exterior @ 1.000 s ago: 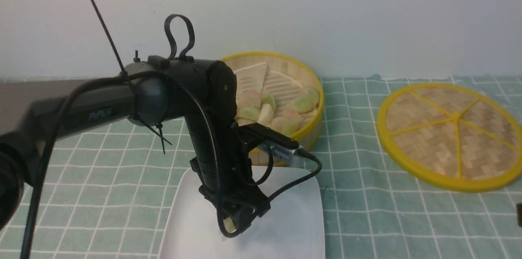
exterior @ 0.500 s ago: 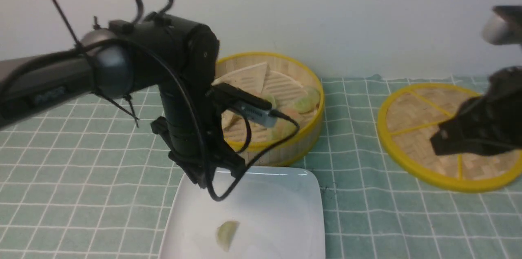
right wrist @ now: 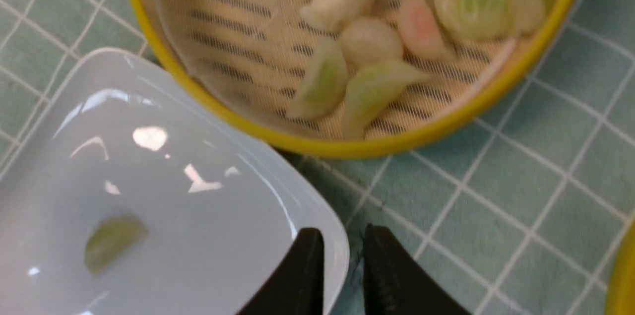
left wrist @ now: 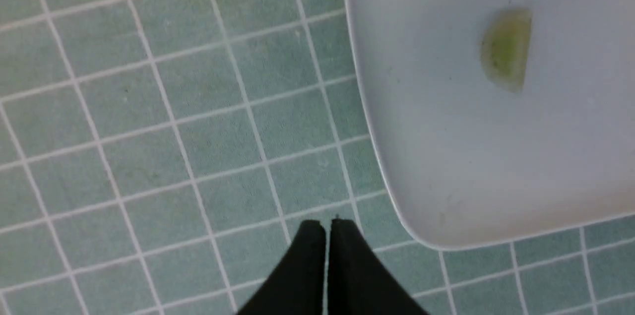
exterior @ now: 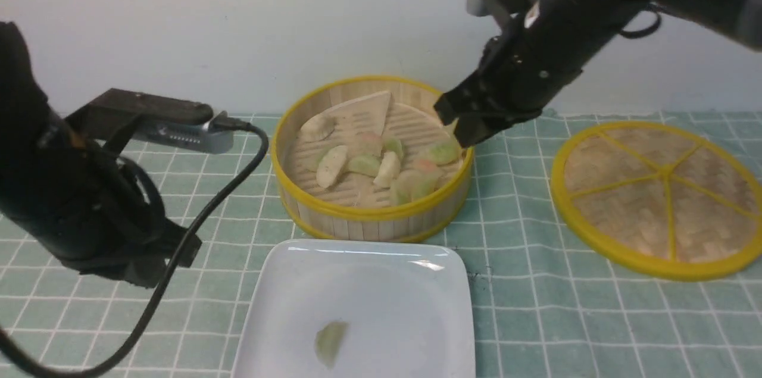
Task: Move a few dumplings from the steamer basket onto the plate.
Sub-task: Use the right arm to grab a dumpling from inside the steamer
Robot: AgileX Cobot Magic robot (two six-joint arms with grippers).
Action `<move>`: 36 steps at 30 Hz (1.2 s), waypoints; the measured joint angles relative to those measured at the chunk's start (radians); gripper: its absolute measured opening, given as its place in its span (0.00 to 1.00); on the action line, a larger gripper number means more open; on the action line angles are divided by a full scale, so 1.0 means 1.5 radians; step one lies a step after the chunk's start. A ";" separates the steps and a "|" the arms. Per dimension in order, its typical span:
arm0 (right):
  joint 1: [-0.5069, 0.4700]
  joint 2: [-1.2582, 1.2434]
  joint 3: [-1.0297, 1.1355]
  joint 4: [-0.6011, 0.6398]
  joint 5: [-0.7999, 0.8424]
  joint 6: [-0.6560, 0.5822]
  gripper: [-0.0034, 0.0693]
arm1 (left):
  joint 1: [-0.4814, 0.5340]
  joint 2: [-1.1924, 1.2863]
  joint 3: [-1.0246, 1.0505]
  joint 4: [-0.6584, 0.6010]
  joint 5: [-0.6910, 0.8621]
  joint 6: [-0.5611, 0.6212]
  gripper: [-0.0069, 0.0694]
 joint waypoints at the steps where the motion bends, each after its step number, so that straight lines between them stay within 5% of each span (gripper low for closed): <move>1: 0.010 0.039 -0.041 -0.011 0.003 -0.001 0.29 | 0.000 -0.024 0.020 -0.007 0.000 0.000 0.08; 12: 0.027 0.273 -0.264 -0.066 0.041 0.042 0.67 | 0.000 -0.180 0.089 -0.031 0.006 0.000 0.08; 25: 0.027 0.320 -0.275 -0.086 0.042 0.135 0.70 | 0.000 -0.231 0.089 -0.016 0.034 0.000 0.08; 36: 0.027 0.330 -0.278 -0.133 0.041 0.109 0.70 | 0.000 -0.231 0.089 -0.014 0.031 -0.001 0.08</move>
